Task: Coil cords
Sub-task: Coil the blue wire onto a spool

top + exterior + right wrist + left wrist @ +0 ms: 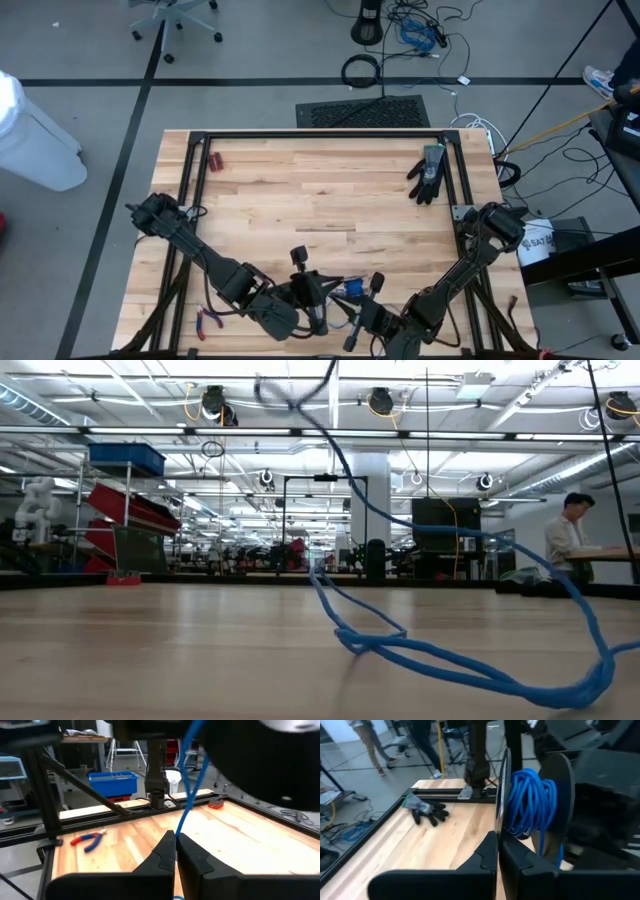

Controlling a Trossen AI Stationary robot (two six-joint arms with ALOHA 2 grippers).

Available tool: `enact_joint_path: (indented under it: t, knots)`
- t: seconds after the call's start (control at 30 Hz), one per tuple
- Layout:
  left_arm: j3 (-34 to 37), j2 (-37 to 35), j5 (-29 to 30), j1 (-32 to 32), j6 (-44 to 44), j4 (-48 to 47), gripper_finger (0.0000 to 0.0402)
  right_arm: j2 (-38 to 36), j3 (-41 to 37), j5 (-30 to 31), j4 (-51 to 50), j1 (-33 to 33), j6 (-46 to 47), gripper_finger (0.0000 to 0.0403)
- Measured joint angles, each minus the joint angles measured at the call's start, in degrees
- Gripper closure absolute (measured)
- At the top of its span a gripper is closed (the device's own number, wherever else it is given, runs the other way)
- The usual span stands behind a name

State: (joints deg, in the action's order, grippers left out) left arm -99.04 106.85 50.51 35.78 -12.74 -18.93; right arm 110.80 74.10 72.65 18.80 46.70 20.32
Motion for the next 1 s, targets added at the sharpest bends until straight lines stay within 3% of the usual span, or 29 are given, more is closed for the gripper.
enact_joint_path:
  t: [0.2,0.37,0.6,0.8,1.0]
  knots:
    - [-1.6,0.0,-3.4,1.0,1.5,0.1,0.0395,-0.1,0.1,0.8,-0.8,0.1,-1.7,0.0398]
    - [-1.8,-0.6,-4.0,1.1,3.2,0.6,0.0395,-0.1,-0.1,0.6,-3.3,1.7,-5.9,0.036]
    - [-1.8,-4.6,-8.8,1.4,4.7,-0.9,0.0395,-1.5,0.0,-0.6,-17.1,6.9,9.5,0.0311]
    - [-1.8,-6.5,-9.6,2.2,7.3,-3.1,0.0395,-1.5,-0.3,-12.9,-22.5,10.5,19.9,0.0299]
    - [-1.8,-7.2,-9.8,2.2,8.0,-3.0,0.0395,-1.5,-1.3,-4.5,-22.2,10.0,19.2,0.0298]
